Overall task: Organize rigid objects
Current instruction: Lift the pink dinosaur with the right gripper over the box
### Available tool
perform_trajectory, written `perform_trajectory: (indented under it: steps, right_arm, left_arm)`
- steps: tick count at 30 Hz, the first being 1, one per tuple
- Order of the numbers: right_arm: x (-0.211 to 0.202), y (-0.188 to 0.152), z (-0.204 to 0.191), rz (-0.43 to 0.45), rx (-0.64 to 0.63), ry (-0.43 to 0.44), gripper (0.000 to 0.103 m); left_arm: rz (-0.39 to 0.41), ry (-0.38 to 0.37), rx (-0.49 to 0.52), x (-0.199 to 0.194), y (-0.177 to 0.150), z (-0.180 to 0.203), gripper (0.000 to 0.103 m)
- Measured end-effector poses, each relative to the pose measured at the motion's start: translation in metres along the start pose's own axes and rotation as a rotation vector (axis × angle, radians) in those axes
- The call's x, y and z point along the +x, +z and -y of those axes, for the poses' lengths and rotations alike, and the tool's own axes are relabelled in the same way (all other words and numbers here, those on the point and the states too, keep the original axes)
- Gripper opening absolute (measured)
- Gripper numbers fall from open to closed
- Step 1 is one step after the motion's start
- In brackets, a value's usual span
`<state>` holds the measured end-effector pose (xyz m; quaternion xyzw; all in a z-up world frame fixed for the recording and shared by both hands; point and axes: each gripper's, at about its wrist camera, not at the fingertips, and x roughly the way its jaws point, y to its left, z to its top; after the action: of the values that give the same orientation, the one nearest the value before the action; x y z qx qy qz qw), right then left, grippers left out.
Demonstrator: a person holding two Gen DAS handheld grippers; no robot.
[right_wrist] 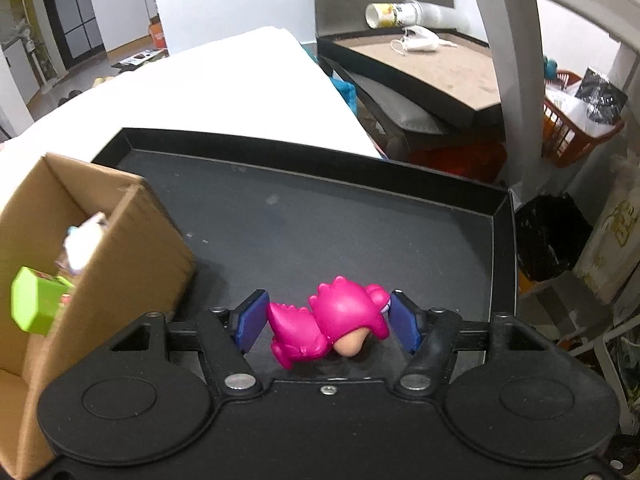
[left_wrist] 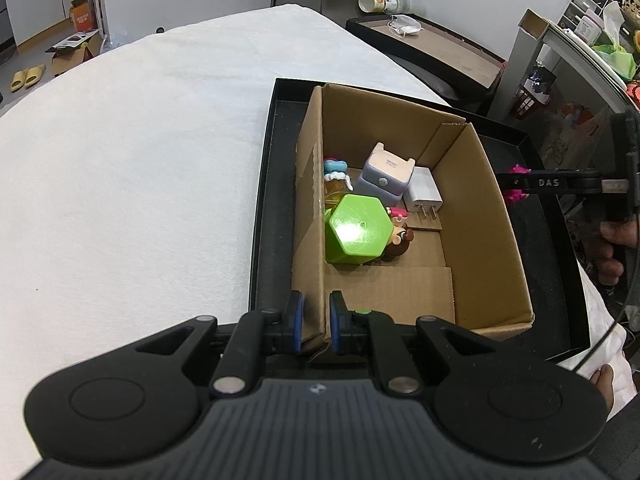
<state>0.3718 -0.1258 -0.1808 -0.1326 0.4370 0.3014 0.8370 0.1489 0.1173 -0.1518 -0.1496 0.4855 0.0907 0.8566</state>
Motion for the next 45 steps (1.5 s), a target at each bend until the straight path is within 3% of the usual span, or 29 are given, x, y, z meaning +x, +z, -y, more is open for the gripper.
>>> perform_trajectory:
  steps: [12,27,45]
  right_arm:
    - [-0.031,0.010,-0.026,-0.024,-0.028,-0.030,0.064]
    - [-0.086,0.025,-0.059,0.091,-0.109,0.046,0.064]
    - [-0.098,0.024,-0.107,0.135,-0.238,0.093,0.064]
  left_arm:
    - [0.004,-0.009,-0.007,-0.001,0.000,-0.002,0.013]
    - [0.005,-0.007,-0.005,-0.001,-0.001,-0.003,0.013]
    - [0.009,-0.022,0.001,-0.003,0.000,-0.003,0.013]
